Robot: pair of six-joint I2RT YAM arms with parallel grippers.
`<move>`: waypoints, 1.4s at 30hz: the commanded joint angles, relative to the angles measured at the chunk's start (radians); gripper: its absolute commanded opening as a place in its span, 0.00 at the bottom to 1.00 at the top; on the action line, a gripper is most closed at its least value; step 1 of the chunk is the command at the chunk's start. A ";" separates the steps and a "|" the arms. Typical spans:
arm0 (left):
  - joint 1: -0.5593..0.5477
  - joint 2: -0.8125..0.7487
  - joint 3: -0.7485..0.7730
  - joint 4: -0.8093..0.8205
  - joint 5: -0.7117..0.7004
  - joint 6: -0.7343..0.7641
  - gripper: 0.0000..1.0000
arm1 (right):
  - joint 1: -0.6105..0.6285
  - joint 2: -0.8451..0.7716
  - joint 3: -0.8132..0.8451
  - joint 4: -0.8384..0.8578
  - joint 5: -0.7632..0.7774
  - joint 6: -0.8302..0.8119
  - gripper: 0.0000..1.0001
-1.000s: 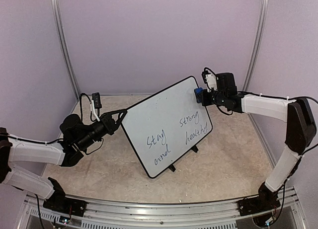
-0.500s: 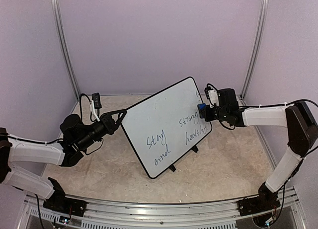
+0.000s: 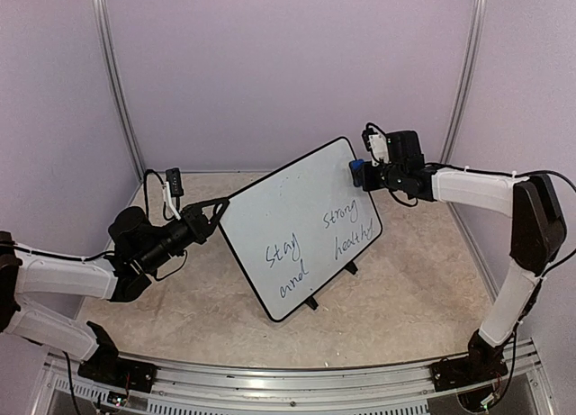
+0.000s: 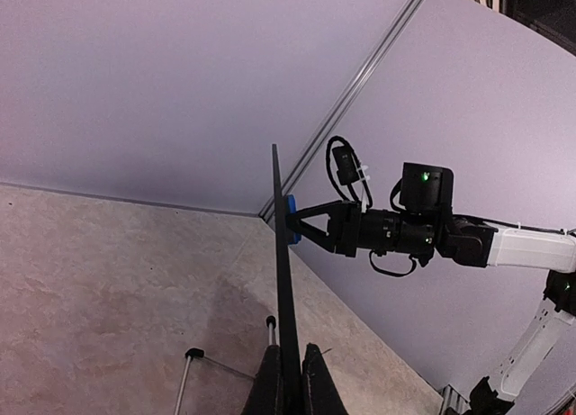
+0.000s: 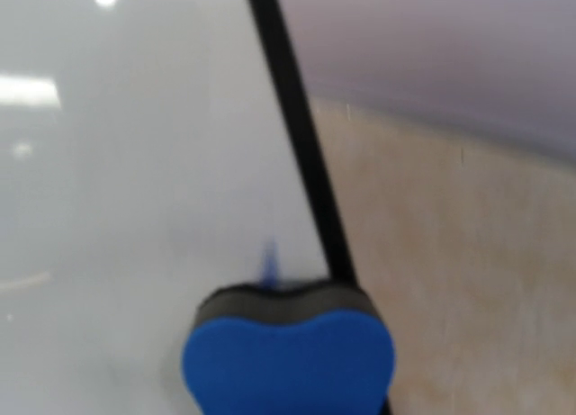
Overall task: Erase the whiteboard
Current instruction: Erase the whiteboard at the center of the board.
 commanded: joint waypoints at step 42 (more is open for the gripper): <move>-0.035 0.000 0.022 0.058 0.251 0.101 0.00 | -0.018 0.077 0.107 0.005 -0.166 0.094 0.23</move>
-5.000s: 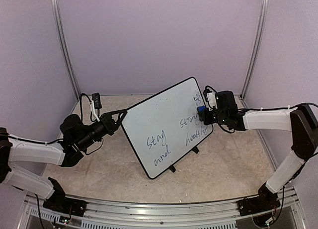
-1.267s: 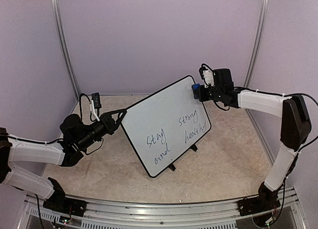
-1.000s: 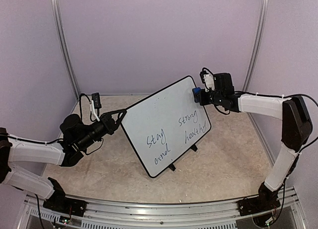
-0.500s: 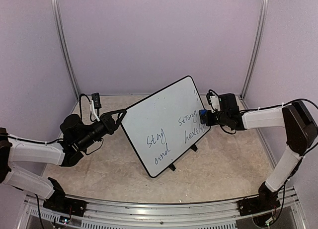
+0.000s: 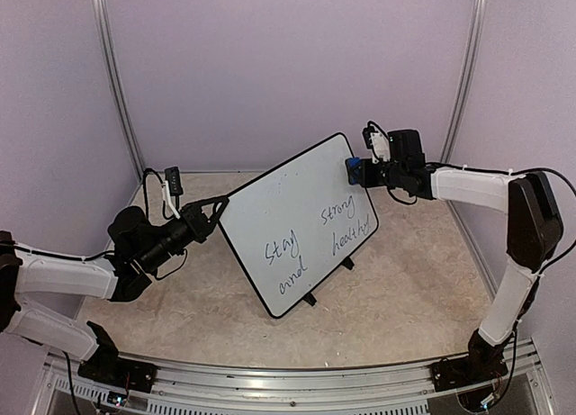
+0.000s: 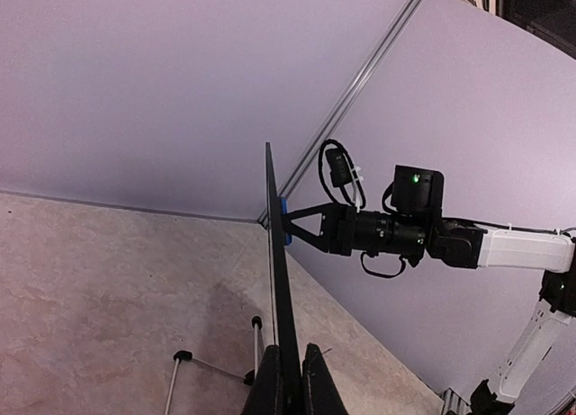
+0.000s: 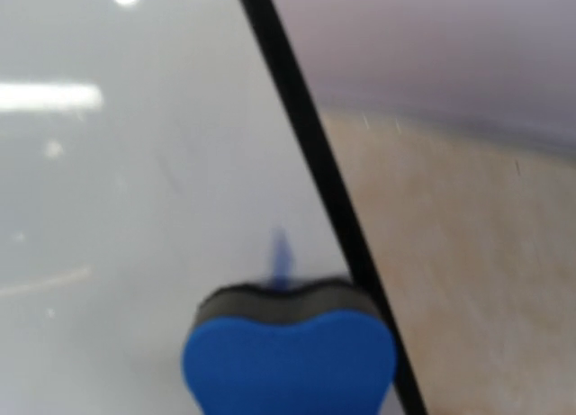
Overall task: Erase the whiteboard
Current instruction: Erase the whiteboard at the center of the board.
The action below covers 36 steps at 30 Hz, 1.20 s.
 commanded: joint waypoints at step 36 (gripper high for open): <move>-0.040 -0.016 0.059 -0.024 0.245 0.098 0.00 | -0.009 -0.014 -0.118 0.091 -0.070 0.167 0.23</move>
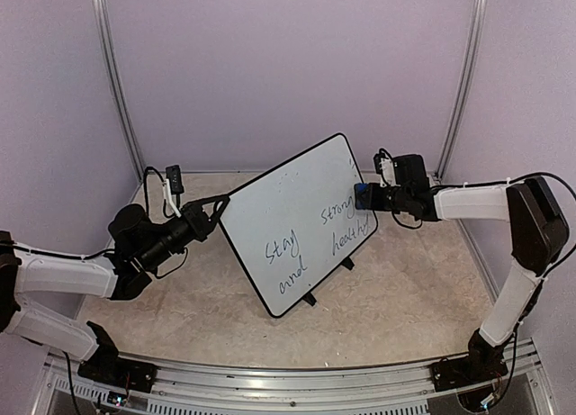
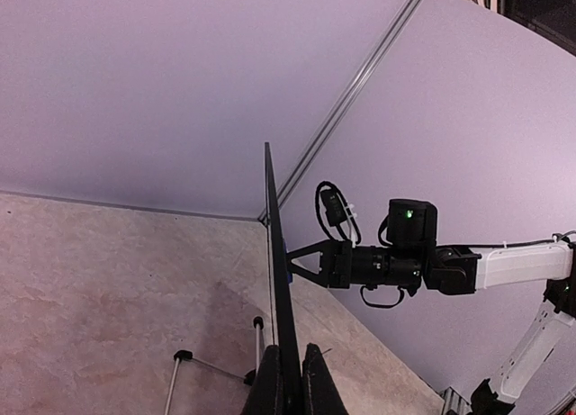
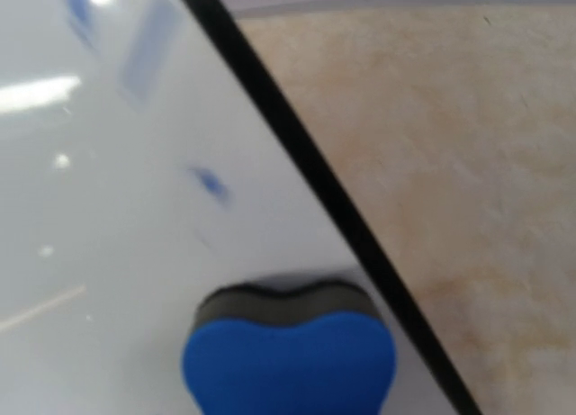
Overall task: Erase the whiteboard
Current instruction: Erase the whiteboard at the center of the board.
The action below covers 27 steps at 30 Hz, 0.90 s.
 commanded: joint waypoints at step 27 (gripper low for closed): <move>-0.054 0.010 0.068 -0.034 0.256 0.114 0.00 | 0.004 0.000 -0.099 0.071 -0.052 0.016 0.23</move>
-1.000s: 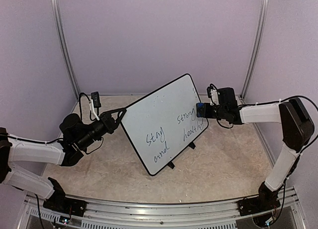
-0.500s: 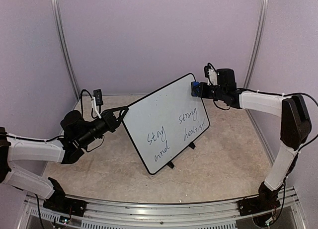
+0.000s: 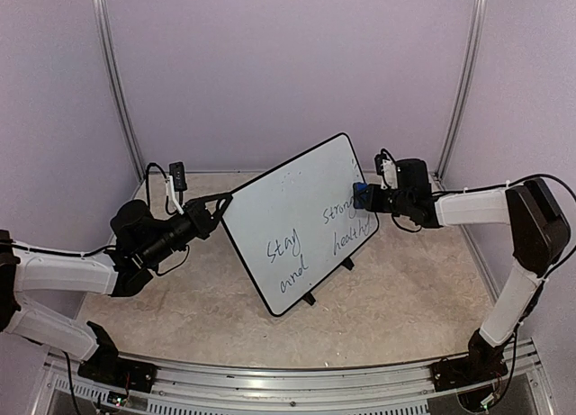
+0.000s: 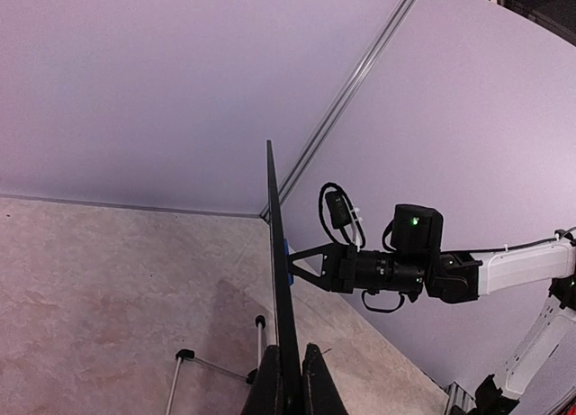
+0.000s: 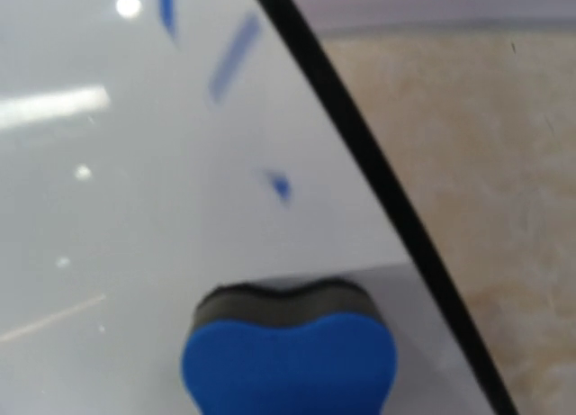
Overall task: Erase the whiteboard
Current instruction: Erase the whiteboard at the center of the board.
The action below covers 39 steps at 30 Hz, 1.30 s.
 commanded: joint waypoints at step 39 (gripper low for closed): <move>-0.067 0.053 0.215 -0.283 0.162 0.154 0.00 | 0.004 -0.086 -0.069 -0.111 0.025 -0.267 0.23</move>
